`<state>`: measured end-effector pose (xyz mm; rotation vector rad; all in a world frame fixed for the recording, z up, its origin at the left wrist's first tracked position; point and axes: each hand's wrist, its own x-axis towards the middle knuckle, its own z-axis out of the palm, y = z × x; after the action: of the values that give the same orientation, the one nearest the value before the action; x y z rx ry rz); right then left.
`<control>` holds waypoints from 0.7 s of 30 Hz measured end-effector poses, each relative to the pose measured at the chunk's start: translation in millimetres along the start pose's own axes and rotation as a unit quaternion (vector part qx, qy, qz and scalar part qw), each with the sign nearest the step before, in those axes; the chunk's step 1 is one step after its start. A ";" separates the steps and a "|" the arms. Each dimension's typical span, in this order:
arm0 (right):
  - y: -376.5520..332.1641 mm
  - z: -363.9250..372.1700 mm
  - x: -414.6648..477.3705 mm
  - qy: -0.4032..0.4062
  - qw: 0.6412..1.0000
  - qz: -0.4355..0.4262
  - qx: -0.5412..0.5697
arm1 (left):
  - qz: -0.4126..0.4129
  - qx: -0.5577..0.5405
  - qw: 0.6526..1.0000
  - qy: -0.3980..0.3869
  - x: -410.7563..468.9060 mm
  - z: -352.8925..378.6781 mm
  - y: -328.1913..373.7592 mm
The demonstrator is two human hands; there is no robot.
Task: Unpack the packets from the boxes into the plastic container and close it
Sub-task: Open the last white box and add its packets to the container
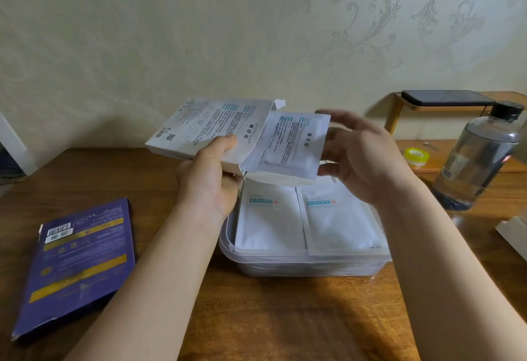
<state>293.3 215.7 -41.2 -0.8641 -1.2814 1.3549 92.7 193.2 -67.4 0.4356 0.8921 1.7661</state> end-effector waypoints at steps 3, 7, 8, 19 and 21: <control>10.5 -4.6 -0.8 -0.030 0.971 -0.155 -0.179 | -0.023 0.009 0.999 -0.020 1.9 -1.4 -1.1; 10.0 -6.1 -0.4 0.008 0.930 -0.235 -0.282 | -0.009 0.002 1.000 -0.018 3.1 -3.3 0.3; 7.7 -6.9 -1.0 0.017 0.928 -0.242 -0.281 | -0.001 -0.002 1.000 -0.011 3.7 -4.6 2.2; 0.3 -14.2 0.6 0.005 0.991 -0.137 0.010 | 0.064 0.006 0.996 0.068 1.8 -11.9 14.4; 4.4 -12.3 1.0 -0.004 0.996 -0.092 -0.009 | 0.069 0.010 0.995 0.070 -0.6 -9.9 15.5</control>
<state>304.0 219.9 -47.4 -0.7347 -1.3480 1.2041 76.3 186.7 -62.2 0.3983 0.9983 1.9342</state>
